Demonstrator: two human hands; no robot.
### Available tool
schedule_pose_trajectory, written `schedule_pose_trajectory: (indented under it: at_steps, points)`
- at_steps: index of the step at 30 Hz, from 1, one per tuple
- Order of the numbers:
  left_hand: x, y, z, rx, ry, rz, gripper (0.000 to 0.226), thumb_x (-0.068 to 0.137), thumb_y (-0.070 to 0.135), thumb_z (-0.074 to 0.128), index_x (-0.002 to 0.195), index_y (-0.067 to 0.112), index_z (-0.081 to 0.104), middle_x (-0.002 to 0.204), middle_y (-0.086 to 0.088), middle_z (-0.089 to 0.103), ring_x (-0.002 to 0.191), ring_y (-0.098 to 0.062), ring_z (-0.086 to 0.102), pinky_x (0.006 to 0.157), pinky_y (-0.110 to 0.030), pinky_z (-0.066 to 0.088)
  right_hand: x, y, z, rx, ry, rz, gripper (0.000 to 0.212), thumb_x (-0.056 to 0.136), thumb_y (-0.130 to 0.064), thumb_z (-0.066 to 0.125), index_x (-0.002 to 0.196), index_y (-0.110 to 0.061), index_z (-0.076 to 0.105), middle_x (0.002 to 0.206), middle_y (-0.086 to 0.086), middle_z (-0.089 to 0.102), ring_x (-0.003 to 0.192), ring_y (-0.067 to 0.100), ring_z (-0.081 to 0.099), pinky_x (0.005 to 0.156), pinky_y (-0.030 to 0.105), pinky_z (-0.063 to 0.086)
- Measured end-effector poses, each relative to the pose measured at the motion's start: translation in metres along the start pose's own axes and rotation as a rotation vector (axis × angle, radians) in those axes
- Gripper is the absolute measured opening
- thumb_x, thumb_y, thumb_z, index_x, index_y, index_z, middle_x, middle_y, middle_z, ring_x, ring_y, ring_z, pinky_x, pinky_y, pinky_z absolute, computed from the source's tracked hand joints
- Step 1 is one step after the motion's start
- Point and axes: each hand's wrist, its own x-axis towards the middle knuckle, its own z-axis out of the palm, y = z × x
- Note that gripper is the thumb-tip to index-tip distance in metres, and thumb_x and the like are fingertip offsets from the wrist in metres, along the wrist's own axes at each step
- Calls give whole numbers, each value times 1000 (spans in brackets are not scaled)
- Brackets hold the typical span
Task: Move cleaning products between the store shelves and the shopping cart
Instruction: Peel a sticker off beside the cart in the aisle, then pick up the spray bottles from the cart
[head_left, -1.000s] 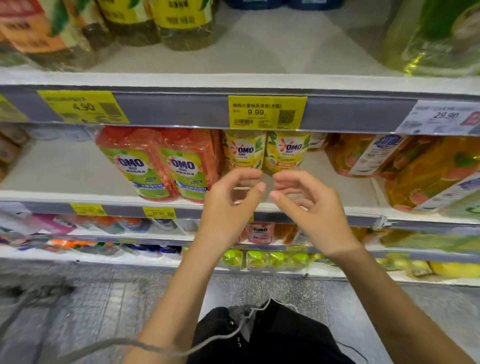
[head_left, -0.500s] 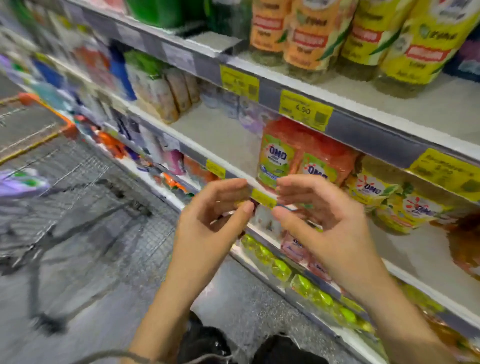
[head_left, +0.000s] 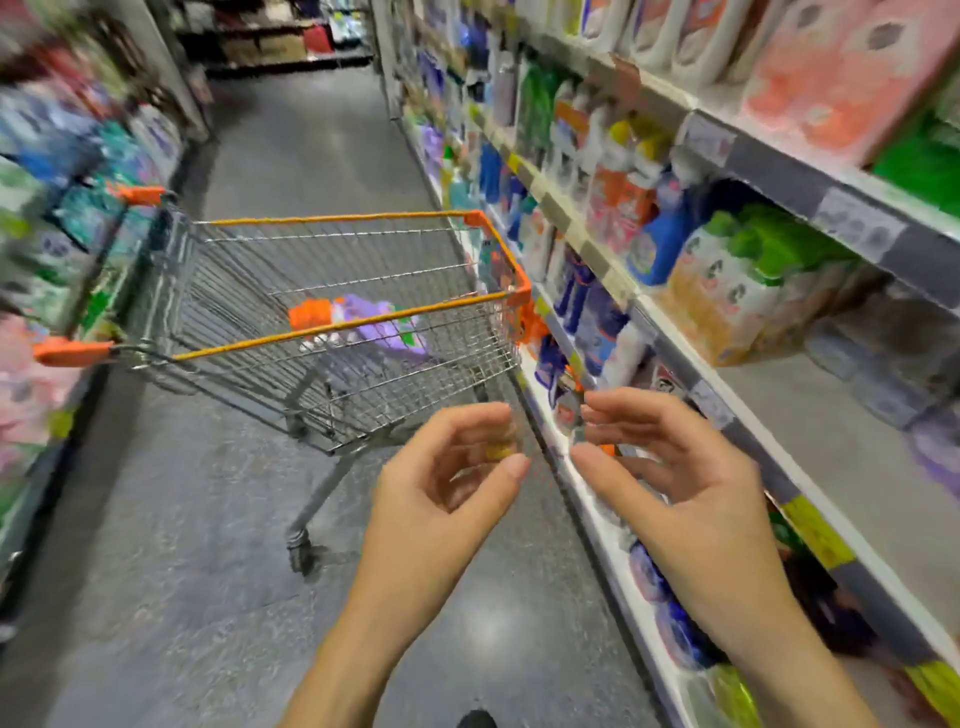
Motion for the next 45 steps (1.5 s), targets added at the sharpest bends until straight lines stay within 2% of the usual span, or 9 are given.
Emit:
schedule_pose_trajectory:
  at_steps: [7, 11, 14, 29, 31, 35, 39, 42, 45]
  points:
    - [65, -9, -69, 6, 173, -12, 25, 77, 7, 69, 102, 13, 67, 99, 4, 73, 88, -4, 68, 73, -11, 49, 83, 24, 74, 11, -159, 20, 35, 68, -42, 73, 103, -38, 68, 104, -10, 71, 99, 10, 66, 77, 16, 52]
    - [113, -18, -89, -3, 235, -31, 28, 74, 14, 69, 102, 15, 66, 99, 2, 73, 91, -6, 68, 75, -11, 49, 139, 42, 102, 18, -236, 33, 31, 72, -32, 77, 101, -39, 67, 105, -11, 70, 97, 8, 67, 77, 13, 50]
    - [158, -26, -103, 1, 278, -33, 32, 71, 18, 68, 102, 16, 66, 98, 6, 73, 92, -5, 68, 76, -11, 50, 189, 58, 124, 36, -286, 29, 31, 71, -39, 75, 101, -37, 67, 104, -11, 70, 97, 9, 66, 76, 14, 51]
    - [342, -63, -188, 50, 558, -133, 29, 78, 8, 74, 104, 19, 66, 99, 1, 72, 96, -8, 68, 81, -15, 51, 407, 121, 238, 30, -516, 69, 28, 73, -26, 75, 99, -29, 67, 101, -10, 71, 93, 10, 66, 75, 16, 52]
    - [361, -72, -205, 42, 559, -164, 31, 78, 3, 71, 105, 17, 65, 101, -1, 72, 96, -8, 67, 82, -17, 52, 421, 133, 258, 9, -541, 100, 27, 73, -28, 74, 98, -33, 68, 102, -10, 71, 95, 11, 66, 76, 17, 52]
    - [396, -91, -245, 99, 485, -195, 39, 72, 22, 71, 111, 19, 63, 104, 0, 71, 98, -10, 67, 82, -18, 52, 446, 156, 296, -18, -518, 151, 31, 70, -39, 75, 100, -35, 67, 103, -10, 71, 95, 11, 66, 76, 17, 52]
    - [432, -113, -286, 90, 442, -226, 44, 75, 17, 77, 114, 23, 59, 105, 1, 69, 96, -12, 67, 81, -19, 52, 469, 183, 337, -56, -461, 206, 36, 66, -41, 76, 101, -42, 65, 103, -14, 69, 92, 10, 65, 76, 20, 53]
    - [457, -141, -312, 61, 453, -238, 58, 78, 1, 73, 119, 34, 49, 109, 12, 63, 95, -5, 65, 78, -17, 51, 482, 214, 368, -99, -447, 252, 52, 63, -51, 73, 112, -49, 55, 110, -13, 63, 95, 9, 63, 75, 20, 52]
    - [484, -177, -332, 100, 426, -324, 63, 81, -2, 71, 124, 33, 42, 116, 15, 55, 97, -2, 63, 77, -19, 52, 493, 269, 394, -181, -447, 324, 73, 69, -39, 82, 129, -43, 41, 123, -11, 53, 103, 10, 60, 81, 29, 54]
